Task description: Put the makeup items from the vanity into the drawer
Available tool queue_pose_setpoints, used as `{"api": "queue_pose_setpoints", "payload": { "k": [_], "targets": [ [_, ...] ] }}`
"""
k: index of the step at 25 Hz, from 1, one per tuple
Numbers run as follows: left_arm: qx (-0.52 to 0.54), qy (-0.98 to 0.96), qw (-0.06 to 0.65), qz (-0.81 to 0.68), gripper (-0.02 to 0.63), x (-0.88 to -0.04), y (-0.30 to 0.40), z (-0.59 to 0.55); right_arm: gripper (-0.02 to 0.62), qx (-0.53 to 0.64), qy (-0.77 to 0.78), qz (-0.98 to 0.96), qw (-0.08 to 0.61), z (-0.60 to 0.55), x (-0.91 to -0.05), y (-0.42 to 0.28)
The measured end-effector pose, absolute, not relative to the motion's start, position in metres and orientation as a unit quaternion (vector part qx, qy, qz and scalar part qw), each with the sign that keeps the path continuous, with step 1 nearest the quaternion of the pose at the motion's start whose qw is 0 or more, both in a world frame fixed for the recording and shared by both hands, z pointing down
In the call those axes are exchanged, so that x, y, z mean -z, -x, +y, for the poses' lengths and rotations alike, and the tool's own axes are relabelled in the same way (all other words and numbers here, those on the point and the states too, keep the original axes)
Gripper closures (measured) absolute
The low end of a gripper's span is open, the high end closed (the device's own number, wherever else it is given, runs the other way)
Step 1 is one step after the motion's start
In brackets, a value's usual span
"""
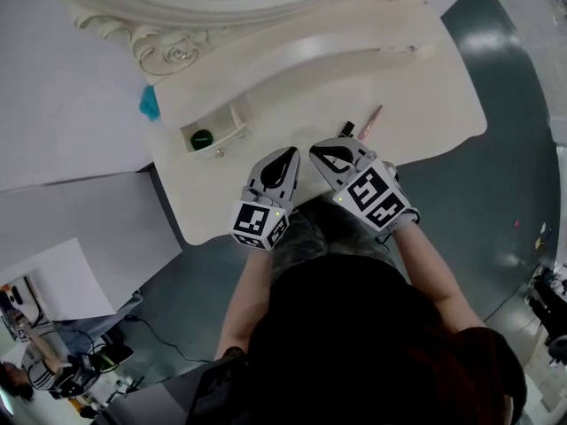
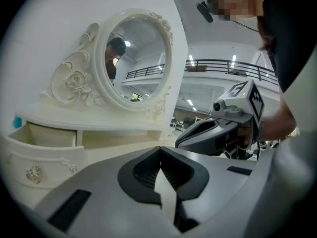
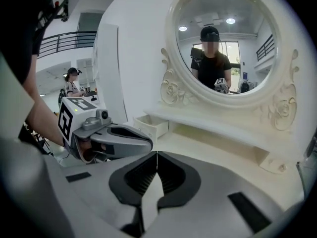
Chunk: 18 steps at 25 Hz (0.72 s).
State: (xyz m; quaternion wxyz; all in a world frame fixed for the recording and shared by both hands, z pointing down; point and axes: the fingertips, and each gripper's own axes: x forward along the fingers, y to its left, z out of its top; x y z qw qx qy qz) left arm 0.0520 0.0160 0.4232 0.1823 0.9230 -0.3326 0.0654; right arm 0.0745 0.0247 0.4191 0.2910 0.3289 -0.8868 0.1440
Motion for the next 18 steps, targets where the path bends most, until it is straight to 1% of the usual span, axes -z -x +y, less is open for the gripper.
{"api": "queue_pose_setpoints", "payload": {
  "k": [6,10,14,18],
  "targets": [
    [-0.081,-0.93,0.19,-0.303,0.594,-0.434,-0.075,0.028,0.574,-0.165,-0.352,-0.873,0.293,0.04,-0.432,-0.1],
    [-0.088,-0.933,0.194,-0.289,0.594,-0.441,-0.086,0.036,0.572,-0.178,-0.374,-0.853,0.318,0.05,-0.45,-0.12],
    [-0.095,-0.935,0.199,-0.276,0.594,-0.446,-0.094,0.041,0.571,-0.216,-0.417,-0.814,0.341,0.054,-0.475,-0.146],
    [-0.1,-0.937,0.203,-0.267,0.594,-0.452,-0.099,0.044,0.569,-0.248,-0.447,-0.79,0.339,0.057,-0.495,-0.157]
  ]
}}
